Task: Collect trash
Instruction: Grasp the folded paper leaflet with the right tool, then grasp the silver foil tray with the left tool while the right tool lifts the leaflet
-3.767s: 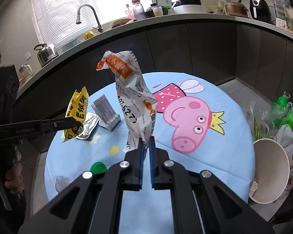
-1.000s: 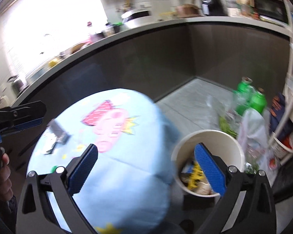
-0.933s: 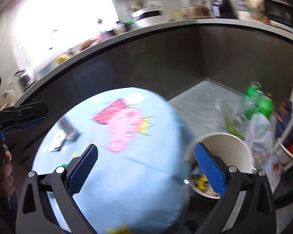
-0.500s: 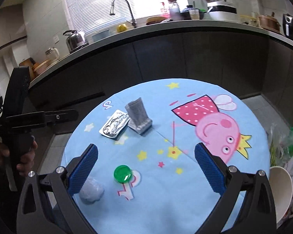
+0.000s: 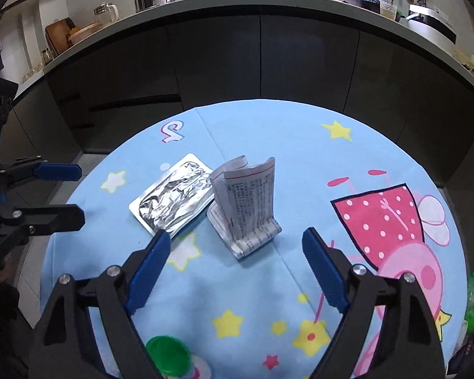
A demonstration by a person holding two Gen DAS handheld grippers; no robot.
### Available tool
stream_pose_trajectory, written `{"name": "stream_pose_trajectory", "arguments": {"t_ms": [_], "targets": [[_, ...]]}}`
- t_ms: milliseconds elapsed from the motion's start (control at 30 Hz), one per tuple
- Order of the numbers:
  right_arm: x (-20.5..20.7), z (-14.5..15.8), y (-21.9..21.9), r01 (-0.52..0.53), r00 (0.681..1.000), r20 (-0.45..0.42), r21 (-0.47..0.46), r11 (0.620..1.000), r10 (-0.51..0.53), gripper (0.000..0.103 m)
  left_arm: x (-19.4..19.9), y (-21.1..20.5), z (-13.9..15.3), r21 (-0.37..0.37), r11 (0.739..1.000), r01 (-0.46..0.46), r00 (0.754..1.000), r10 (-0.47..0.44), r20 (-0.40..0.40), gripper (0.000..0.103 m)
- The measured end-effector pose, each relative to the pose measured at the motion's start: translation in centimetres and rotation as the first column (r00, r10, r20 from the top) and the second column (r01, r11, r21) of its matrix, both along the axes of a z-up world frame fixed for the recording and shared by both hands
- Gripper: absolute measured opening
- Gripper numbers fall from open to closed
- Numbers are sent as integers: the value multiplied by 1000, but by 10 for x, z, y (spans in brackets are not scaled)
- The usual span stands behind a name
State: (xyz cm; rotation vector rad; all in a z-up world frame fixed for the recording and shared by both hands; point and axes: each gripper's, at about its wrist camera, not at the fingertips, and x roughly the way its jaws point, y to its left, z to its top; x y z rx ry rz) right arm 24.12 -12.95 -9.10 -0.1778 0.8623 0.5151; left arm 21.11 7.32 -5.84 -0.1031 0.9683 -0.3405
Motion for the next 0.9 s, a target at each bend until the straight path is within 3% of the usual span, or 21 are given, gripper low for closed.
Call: {"name": "stream_pose_trajectory", "arguments": {"t_ms": [133,167,200,433,700,900], "targets": [[18,-9,5,-14,1000,-4,1,1000,14,70,12,-11,-7,26,999,28,1000,-28,-2,94],[21,-12,4,-17,1000,-13,7,1000,17,55,17,-15,-9,29,999,33,999,-33,-7,94],[24,-13,3,-17,1000,-26,12,1000,18,32,20,-18,-11,32,999,36,999,-36,-11,94],[6,-4,-27,45,999,2,72,996,-46,29,47,-50,-30,84,995,46,997,-42,-58,94],[-27,4,-57,112,993,13,124,986,-114,29,66,-63,-48,154,988,-12,994,29,-107,92],[-45,6,-66,139,990,7,148,979,-142,29,68,-75,-55,267,963,-19,994,47,-99,71]]}}
